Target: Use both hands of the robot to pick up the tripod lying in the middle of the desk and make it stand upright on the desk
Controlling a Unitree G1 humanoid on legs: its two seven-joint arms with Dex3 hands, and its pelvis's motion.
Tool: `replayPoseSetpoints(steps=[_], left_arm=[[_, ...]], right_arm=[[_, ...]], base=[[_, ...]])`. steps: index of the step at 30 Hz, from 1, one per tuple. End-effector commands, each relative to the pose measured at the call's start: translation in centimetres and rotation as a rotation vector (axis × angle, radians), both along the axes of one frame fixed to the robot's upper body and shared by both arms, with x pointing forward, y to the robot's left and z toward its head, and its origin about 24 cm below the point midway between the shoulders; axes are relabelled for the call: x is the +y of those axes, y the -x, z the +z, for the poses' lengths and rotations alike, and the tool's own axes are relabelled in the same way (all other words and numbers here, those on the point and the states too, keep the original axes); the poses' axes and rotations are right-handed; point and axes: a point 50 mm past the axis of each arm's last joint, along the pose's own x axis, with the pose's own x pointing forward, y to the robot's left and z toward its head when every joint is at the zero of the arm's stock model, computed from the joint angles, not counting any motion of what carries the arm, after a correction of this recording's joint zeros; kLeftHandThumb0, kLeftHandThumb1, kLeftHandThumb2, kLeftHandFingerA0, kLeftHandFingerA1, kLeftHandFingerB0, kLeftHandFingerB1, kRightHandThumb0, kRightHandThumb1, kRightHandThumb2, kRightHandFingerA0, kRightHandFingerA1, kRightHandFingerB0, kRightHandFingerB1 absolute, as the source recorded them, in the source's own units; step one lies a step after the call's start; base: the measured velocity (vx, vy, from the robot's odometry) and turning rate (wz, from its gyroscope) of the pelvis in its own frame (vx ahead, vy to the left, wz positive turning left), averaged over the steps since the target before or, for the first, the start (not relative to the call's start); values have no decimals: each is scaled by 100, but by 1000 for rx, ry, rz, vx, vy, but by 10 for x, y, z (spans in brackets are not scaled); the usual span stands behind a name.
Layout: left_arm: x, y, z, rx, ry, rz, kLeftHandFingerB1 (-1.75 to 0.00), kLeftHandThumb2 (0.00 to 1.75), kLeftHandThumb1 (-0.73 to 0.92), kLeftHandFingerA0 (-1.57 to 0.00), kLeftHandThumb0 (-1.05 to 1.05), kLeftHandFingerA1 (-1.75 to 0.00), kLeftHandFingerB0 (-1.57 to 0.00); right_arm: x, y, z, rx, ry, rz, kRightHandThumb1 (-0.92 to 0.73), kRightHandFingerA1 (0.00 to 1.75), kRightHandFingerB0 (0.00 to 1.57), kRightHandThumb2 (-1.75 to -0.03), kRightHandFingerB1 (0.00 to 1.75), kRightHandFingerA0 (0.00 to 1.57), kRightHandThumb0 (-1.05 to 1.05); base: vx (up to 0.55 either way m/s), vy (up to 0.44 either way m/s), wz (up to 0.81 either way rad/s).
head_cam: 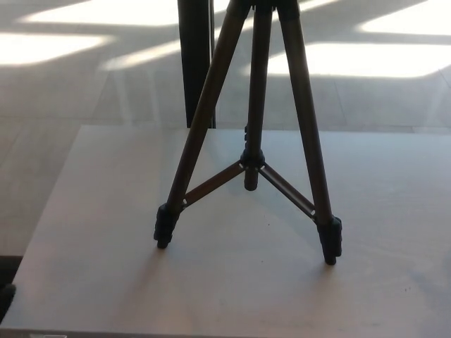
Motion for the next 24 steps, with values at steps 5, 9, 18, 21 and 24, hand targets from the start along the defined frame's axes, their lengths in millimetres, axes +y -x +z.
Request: replayPoseSetpoints(steps=[5, 9, 18, 21, 24], left_arm=[[155, 199, -31, -562, 594, 1046, -33, 64, 80, 0, -81, -63, 0], [150, 211, -48, -517, 618, 1110, -56, 97, 58, 0, -83, -66, 0], [139, 217, -65, -430, 699, 1108, -83, 56, 82, 0, -75, -103, -14], [133, 217, -73, -353, 704, 1103, -89, 59, 85, 0, -76, -101, -6], [130, 221, -79, -314, 732, 1145, -61, 108, 51, -12, -48, -68, -5]], right_arm=[[-156, 232, -44, -286, 189, -1160, -62, 7, 14, -95, 37, 0, -97], [-147, 238, -81, -213, 133, -1191, -55, 25, 13, -95, 40, 2, -87], [-102, 206, -138, -201, -115, -1165, -51, 49, 17, -83, 42, 6, -71], [-92, 189, -151, -224, -239, -1149, -51, 45, 8, -83, 39, 4, -66], [-85, 181, -153, -247, -296, -1131, -69, 34, 9, -62, 27, 2, -60]], base=[[0, 0, 0], [0, 0, 0], [0, 0, 0], [0, 0, 0], [0, 0, 0]])
